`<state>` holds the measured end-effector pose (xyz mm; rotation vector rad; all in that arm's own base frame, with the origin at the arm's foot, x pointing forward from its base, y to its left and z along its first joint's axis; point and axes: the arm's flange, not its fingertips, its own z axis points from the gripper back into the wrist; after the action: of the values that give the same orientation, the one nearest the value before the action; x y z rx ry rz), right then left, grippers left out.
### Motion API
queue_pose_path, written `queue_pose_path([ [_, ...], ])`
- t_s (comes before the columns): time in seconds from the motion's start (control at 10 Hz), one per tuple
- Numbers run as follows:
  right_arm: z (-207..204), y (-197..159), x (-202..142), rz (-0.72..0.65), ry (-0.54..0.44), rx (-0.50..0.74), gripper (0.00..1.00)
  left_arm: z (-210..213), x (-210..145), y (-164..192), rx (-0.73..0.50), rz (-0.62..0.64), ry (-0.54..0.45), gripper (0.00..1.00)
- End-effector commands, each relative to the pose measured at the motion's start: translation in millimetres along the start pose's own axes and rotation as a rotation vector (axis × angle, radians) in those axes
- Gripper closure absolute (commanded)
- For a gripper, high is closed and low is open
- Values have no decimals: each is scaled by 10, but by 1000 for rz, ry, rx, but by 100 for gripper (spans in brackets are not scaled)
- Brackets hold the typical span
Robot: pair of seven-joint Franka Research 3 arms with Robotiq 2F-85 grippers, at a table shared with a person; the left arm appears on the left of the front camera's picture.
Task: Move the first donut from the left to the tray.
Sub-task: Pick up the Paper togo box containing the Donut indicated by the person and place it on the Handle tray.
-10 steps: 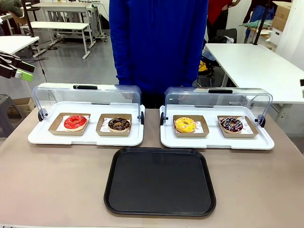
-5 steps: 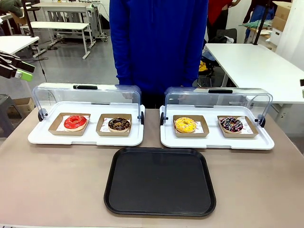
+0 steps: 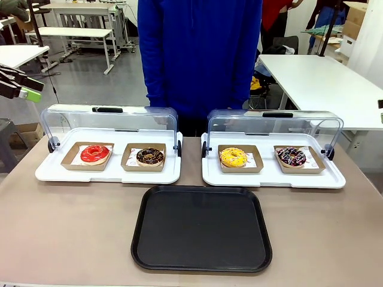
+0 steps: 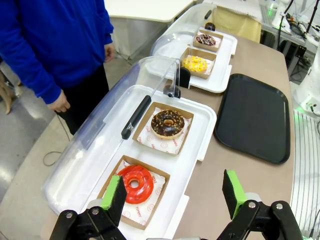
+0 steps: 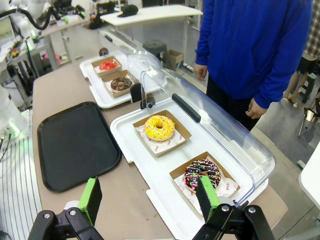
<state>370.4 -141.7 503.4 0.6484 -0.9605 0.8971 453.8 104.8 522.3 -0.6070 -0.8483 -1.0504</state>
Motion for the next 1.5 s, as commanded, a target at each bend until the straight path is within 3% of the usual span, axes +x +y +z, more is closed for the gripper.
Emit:
queue_pose_path([
  [0.0,-7,-31,17,27,-27,-2,0,-9,13,-1,-6,-5,-15,0],
  [1.4,-7,-31,17,27,-27,-2,0,-9,13,-1,-6,-5,-15,0],
])
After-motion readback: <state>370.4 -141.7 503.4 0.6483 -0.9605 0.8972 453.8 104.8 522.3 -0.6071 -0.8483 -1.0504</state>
